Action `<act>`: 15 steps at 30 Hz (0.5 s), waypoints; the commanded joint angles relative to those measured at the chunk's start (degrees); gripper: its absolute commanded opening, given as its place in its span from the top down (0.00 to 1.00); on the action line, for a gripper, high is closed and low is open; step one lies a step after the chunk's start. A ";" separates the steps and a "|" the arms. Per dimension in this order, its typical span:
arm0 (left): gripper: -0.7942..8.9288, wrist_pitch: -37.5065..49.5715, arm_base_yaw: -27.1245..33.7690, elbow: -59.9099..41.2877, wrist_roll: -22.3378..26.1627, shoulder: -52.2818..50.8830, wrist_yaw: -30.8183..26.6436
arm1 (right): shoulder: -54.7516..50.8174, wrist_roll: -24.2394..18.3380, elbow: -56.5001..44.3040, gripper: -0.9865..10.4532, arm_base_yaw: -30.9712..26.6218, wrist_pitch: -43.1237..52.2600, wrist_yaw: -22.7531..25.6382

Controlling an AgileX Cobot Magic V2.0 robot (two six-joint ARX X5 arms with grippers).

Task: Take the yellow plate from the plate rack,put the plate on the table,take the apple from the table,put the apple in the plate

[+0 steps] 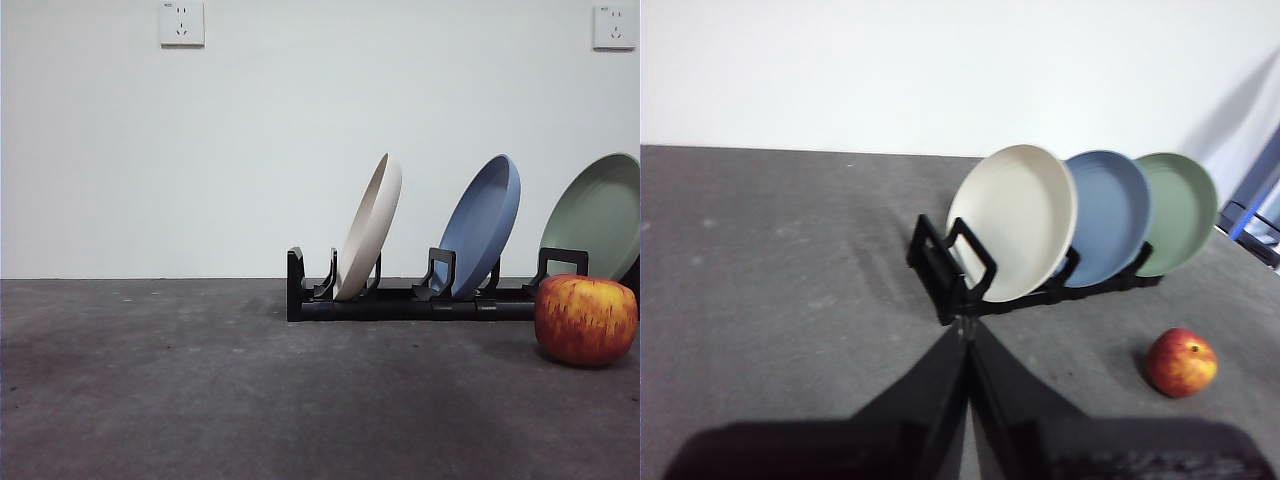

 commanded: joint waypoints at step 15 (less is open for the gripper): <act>0.92 -9.05 -5.68 13.38 5.16 6.25 2.08 | 10.58 -7.80 17.51 0.91 0.04 -13.90 -3.08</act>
